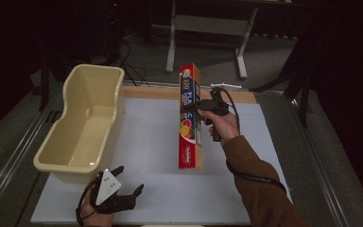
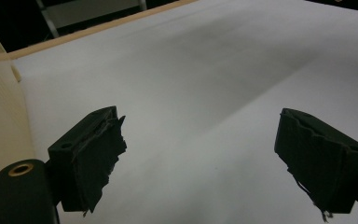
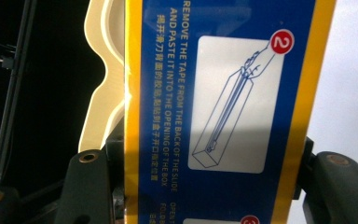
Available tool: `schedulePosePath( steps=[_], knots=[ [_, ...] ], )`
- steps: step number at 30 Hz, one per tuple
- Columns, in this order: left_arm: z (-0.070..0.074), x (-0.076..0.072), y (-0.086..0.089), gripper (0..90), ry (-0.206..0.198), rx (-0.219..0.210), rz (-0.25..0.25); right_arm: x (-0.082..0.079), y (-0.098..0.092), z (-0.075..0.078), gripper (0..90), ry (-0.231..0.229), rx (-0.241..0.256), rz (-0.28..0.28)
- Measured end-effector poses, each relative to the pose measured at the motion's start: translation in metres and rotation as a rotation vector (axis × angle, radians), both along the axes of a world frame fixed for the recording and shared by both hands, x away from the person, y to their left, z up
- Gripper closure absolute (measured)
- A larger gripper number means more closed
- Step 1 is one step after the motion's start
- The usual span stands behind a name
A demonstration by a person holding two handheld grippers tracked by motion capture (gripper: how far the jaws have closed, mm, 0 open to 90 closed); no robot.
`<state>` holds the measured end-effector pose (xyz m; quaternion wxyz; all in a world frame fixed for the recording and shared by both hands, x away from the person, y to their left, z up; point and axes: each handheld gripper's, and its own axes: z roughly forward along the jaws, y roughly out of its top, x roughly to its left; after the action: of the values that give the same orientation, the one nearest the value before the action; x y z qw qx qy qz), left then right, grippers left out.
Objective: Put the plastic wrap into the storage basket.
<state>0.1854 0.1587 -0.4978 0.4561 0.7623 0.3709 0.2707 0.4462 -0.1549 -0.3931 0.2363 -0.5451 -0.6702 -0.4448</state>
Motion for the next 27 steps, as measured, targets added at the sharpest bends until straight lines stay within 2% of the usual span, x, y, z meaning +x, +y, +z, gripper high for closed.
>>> schedulePosePath(
  steps=[18, 27],
  knots=[
    [0.000, 0.001, -0.001, 14.5, -0.003, 0.002, -0.004, 0.004, 0.029, 0.007, 39.9, 0.013, 0.049, -0.007],
    [0.000, 0.000, -0.003, 14.5, -0.009, 0.002, -0.004, 0.008, 0.047, 0.016, 39.9, 0.000, 0.059, 0.002]
  ],
)
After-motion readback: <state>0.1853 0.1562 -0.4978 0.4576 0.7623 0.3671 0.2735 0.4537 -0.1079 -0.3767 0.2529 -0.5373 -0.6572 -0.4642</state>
